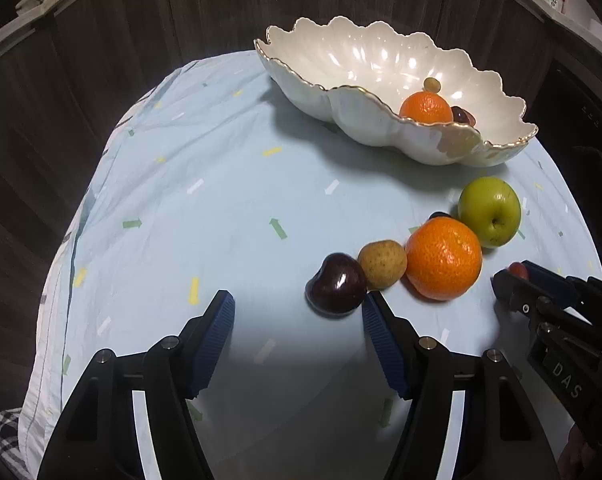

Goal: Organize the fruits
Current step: 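Close right tool on the second red date while left tool closes on the dark plum, then lift and carry the red date and dark plum over the white bowl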

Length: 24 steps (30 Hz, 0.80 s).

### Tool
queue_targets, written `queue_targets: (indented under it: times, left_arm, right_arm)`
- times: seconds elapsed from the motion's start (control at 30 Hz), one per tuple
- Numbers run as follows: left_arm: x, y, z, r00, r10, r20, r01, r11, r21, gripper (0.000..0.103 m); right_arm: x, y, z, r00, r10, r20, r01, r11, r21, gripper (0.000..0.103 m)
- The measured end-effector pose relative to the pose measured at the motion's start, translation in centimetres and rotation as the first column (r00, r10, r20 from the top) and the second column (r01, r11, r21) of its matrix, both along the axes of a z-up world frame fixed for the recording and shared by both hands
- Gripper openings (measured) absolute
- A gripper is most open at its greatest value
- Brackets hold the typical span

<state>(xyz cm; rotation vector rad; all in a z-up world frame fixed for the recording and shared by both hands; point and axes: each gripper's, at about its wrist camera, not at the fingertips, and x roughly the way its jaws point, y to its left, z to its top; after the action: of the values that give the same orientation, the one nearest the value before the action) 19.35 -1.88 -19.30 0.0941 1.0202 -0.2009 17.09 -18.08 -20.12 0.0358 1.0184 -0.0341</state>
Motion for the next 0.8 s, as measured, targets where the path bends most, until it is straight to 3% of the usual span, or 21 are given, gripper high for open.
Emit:
queue_targets:
  times: [0.33,0.6,0.8]
  left_arm:
    - [0.7,-0.6,0.0,0.998,-0.055,-0.003,0.055,0.998,-0.002,0.054]
    - [0.5,-1.2,0.2,0.996,-0.090,-0.004,0.090,0.996,-0.023,0.033]
    - [0.4,-1.3,0.4,0.996,-0.091,-0.002,0.091,0.996,-0.022,0.030]
  right_arm:
    - [0.0,0.0,0.0,1.000,0.002,0.001,-0.002,1.000,-0.003,0.025]
    - [0.1,-0.1,-0.1,1.000,-0.002,0.002,0.002,1.000,0.008,0.024]
    - [0.1,-0.2,-0.1,1.000,-0.005,0.000,0.005,1.000,0.016,0.024]
